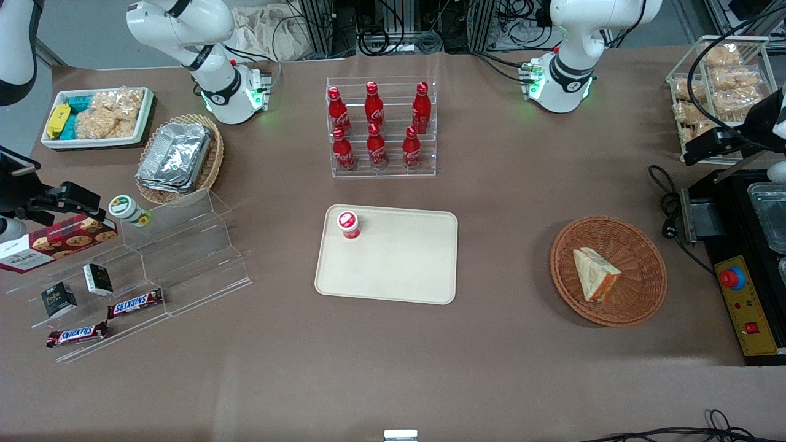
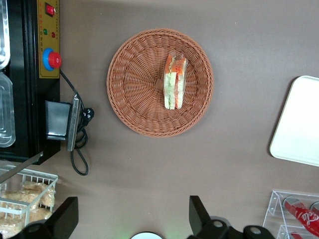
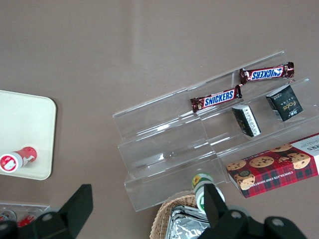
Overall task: Place sandwich from basket to tray
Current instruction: 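Move the left gripper down over the sandwich in the wicker basket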
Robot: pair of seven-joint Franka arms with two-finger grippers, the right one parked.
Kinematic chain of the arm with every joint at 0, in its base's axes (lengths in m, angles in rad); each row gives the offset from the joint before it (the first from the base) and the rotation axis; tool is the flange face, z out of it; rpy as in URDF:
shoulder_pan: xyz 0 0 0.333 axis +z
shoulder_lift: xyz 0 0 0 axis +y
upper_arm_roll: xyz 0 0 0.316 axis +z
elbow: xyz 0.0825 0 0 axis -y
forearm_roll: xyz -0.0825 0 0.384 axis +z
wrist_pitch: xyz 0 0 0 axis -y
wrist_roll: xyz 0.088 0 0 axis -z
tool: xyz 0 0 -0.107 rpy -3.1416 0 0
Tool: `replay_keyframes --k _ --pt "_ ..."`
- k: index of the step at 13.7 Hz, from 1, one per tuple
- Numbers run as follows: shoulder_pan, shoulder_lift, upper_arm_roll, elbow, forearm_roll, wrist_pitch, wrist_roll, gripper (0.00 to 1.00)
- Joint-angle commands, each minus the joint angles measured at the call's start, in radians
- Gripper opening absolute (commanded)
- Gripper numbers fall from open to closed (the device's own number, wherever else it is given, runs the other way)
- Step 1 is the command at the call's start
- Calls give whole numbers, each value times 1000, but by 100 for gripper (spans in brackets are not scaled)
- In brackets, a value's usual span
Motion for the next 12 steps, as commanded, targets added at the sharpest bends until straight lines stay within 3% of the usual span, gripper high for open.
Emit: replay_keyframes --k 1,4,7,12 --pt "7 -9 2 9 -4 -20 28 100" --pt "8 2 11 6 -15 -13 19 100" --pt "10 71 20 4 -72 7 7 100" --pt "31 206 37 -68 -113 235 -13 100"
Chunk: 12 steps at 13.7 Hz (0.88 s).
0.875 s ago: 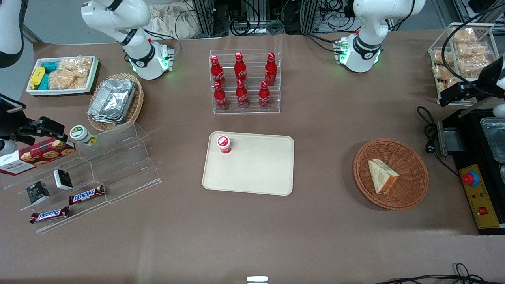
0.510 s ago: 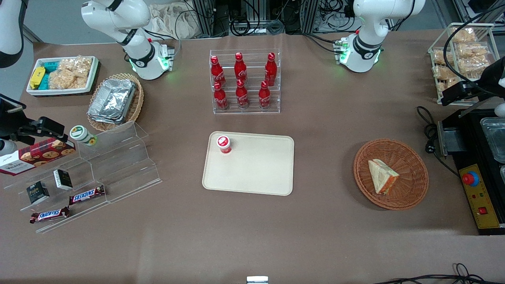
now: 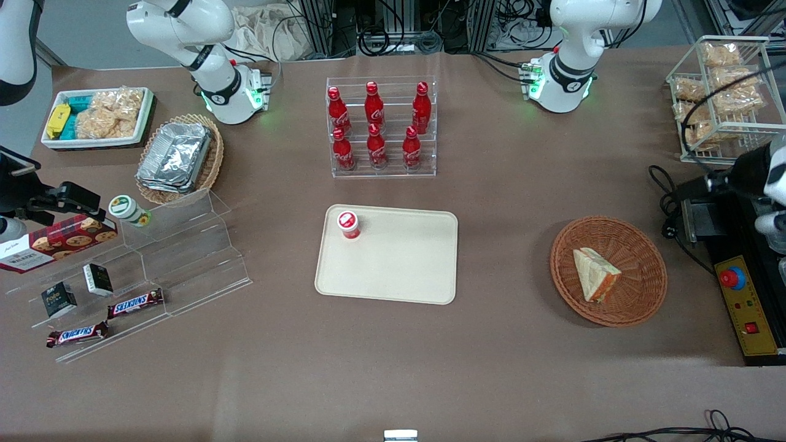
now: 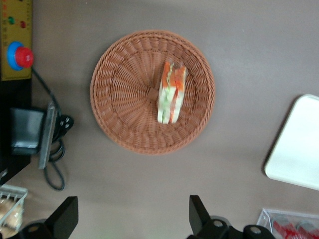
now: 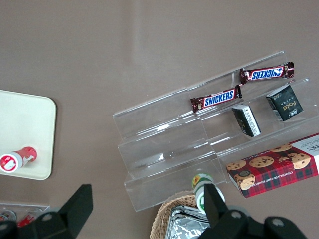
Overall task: Place sandwich from basket to tray
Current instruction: 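Move the left gripper down over the sandwich in the wicker basket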
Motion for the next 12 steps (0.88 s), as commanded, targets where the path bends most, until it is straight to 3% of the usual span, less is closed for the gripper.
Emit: replay_keyframes --k 1,7,12 --pt "2 78 -7 -55 -20 138 -7 100" --pt "-29 279 -27 -115 -27 403 -9 100" --pt "-40 357 -46 -161 -63 578 -9 100"
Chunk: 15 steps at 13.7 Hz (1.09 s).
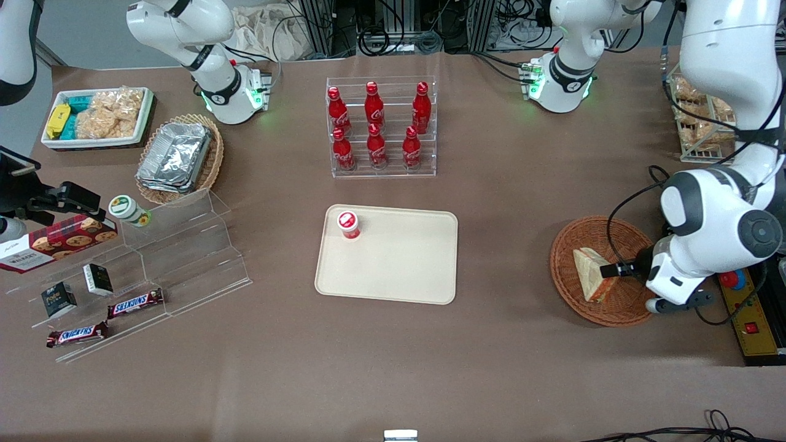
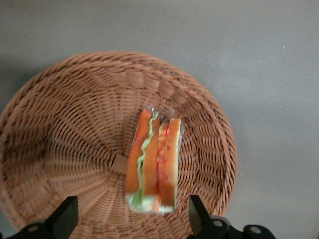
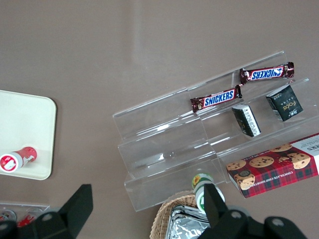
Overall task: Place sandwich from basket to tray
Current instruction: 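Close the left gripper on the triangular sandwich, then lift the sandwich and carry it toward the white tray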
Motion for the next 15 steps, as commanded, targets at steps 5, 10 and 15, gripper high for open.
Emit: replay_keyframes --k 5,10,15 --pt "-25 32 2 -68 -12 119 3 73" --pt "-25 -23 3 -45 -11 90 -8 4" --pt "-59 -120 4 183 12 -325 -61 0"
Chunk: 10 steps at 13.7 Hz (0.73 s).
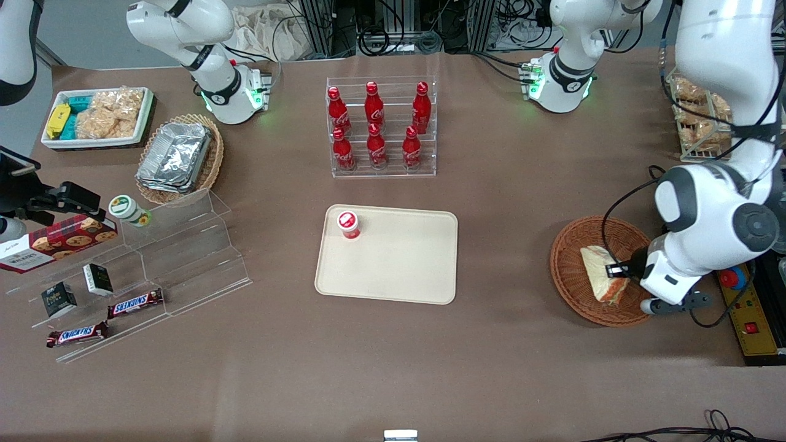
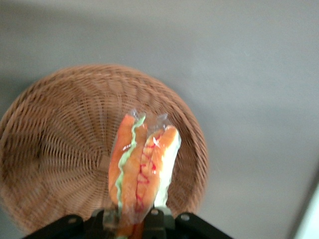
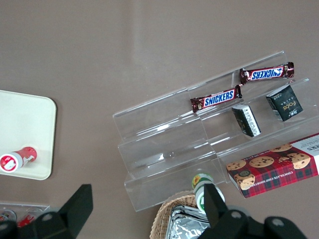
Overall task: Place sandwich from basket to tray
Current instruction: 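Lift the sandwich and carry it toward the white tray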
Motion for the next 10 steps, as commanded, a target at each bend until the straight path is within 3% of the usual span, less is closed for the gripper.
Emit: replay_keyframes --k 1,4,10 --pt "-29 -41 3 182 35 -285 -78 0" --pt "-114 -61 5 379 103 -588 -161 0" --pt "-357 -150 0 430 86 -727 -473 0"
